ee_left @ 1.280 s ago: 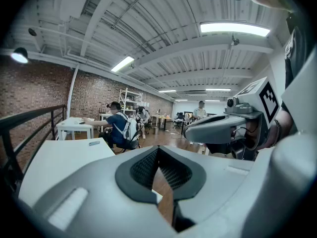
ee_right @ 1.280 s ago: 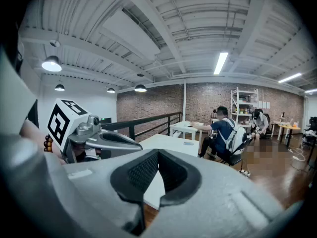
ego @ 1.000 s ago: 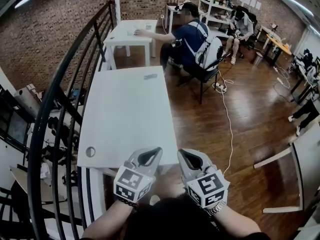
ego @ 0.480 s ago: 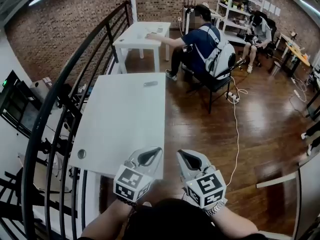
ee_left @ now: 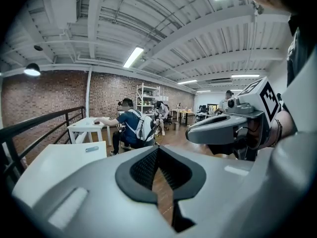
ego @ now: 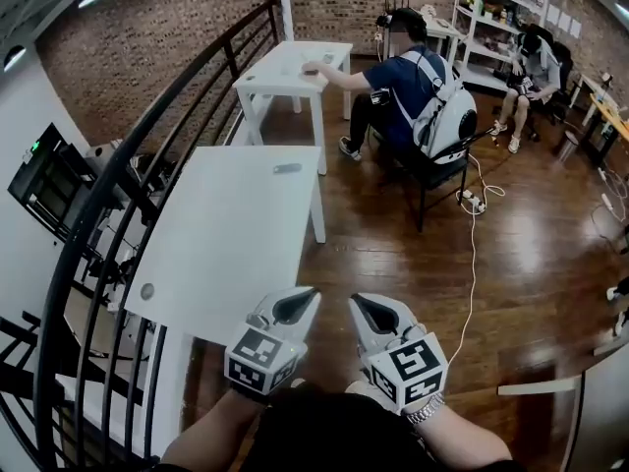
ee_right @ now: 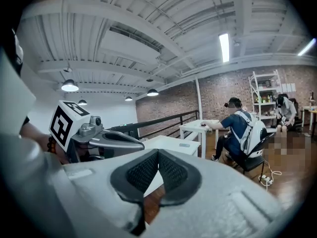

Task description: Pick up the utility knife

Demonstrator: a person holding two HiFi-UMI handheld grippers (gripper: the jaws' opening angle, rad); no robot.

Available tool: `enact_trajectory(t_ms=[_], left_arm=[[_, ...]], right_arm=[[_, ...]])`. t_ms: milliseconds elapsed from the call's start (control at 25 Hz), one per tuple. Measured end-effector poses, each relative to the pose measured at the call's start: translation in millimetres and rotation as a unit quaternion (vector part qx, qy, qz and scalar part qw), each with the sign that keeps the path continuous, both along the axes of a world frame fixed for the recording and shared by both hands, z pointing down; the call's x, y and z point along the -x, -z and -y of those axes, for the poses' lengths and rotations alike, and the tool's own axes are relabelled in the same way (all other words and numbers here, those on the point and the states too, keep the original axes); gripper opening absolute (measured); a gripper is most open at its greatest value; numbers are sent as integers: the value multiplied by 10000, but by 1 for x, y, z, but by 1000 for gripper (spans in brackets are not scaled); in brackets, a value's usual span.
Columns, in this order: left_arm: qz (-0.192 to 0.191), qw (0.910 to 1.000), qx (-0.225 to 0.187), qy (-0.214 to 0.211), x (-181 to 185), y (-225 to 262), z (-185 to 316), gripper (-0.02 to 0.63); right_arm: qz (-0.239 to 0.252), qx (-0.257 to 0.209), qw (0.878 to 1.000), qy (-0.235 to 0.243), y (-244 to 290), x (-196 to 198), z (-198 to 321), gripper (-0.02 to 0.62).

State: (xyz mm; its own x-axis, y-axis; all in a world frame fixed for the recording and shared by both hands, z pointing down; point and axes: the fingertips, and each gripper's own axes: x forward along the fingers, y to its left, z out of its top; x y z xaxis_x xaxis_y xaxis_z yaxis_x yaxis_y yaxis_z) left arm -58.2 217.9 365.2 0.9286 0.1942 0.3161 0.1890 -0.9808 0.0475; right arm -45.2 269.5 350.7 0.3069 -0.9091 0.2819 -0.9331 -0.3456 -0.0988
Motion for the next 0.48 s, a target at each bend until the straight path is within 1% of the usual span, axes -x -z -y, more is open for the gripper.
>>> enact_trajectory(t_ms=[200,480], left_arm=[[-17,9999,33,113,-26,-3,-3,17],[-111,9986,311,419,-72,-27,16,17]], right_arm=[[-20,-7,9999,119,-3,-24,-3,-6],[-92,277,9989,364,-24,-70,13,-6]])
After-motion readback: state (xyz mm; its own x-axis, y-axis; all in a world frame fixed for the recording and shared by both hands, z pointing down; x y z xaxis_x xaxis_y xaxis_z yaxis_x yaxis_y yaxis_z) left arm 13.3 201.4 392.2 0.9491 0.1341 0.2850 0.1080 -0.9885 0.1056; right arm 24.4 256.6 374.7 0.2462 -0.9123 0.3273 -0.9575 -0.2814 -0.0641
